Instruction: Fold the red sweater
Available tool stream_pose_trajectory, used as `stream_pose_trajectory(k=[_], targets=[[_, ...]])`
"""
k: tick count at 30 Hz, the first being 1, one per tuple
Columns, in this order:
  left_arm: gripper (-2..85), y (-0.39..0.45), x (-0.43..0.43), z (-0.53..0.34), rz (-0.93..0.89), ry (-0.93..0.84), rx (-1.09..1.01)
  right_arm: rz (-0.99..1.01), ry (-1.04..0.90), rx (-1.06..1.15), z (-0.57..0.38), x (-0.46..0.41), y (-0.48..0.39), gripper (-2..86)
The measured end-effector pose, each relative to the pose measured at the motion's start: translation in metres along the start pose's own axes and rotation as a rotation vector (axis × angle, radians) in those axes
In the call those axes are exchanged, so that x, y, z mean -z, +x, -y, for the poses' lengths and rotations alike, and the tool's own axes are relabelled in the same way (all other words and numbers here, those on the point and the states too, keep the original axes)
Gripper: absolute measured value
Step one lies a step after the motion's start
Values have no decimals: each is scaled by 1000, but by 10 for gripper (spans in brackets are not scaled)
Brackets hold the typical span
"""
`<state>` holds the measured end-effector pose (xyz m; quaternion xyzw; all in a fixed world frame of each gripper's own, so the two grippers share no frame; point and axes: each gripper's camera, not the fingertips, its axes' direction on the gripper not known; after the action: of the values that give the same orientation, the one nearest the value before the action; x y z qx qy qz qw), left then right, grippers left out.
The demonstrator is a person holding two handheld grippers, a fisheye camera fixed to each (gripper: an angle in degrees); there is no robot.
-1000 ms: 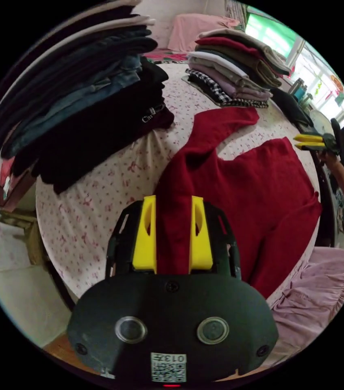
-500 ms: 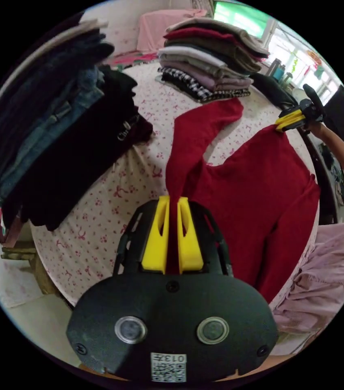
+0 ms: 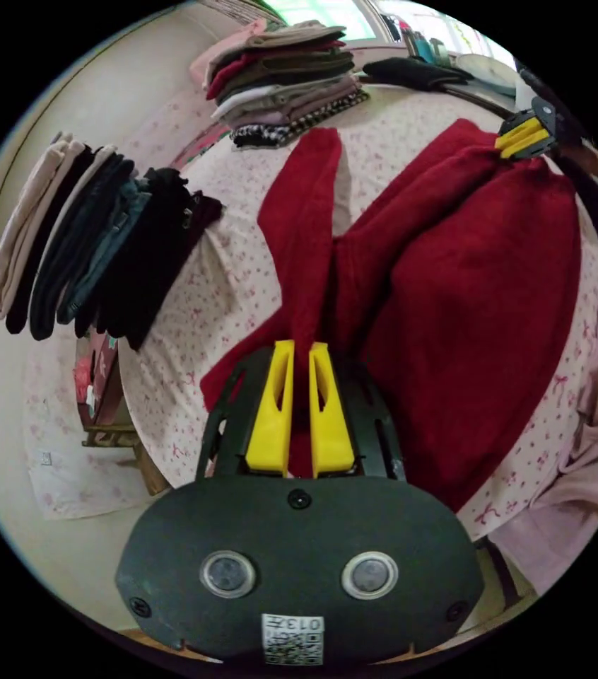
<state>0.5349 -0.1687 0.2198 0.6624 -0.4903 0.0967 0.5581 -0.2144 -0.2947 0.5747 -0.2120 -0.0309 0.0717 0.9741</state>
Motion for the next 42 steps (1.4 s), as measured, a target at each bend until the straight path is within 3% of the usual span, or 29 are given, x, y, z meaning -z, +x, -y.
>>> stream_pose_trajectory(k=[5, 8, 13, 19, 22, 26, 31, 37, 39, 42], targets=[[20, -6, 13, 8, -8, -18, 33, 17, -16, -92, 11, 5, -1, 26], [22, -17, 44, -2, -10, 100, 110, 10, 92, -141, 3, 31, 4, 29], [29, -1, 11, -21, -120, -4, 95, 118, -39, -118, -3, -6, -5, 44], [13, -13, 51, -54, -126, 65, 174, 161, 38, -295, -9, 42, 39, 59], [2, -38, 69, -79, -84, 141, 331, 162, 137, -365, -1, 60, 65, 60], [-3, -79, 46, -77, -98, 114, 520, 252, 221, -410, 57, 46, 95, 73], [-3, -70, -5, -46, -193, -120, 325, 335, 189, -505, 138, 7, 133, 100], [-3, -74, 8, -55, -189, -71, 316, 320, 72, -581, 186, -34, 173, 111], [-3, -72, 12, -53, -157, -42, 318, 316, 25, -599, 188, -45, 179, 98], [-4, -67, -13, -51, -176, -138, 309, 318, -4, -552, 185, -42, 175, 26]])
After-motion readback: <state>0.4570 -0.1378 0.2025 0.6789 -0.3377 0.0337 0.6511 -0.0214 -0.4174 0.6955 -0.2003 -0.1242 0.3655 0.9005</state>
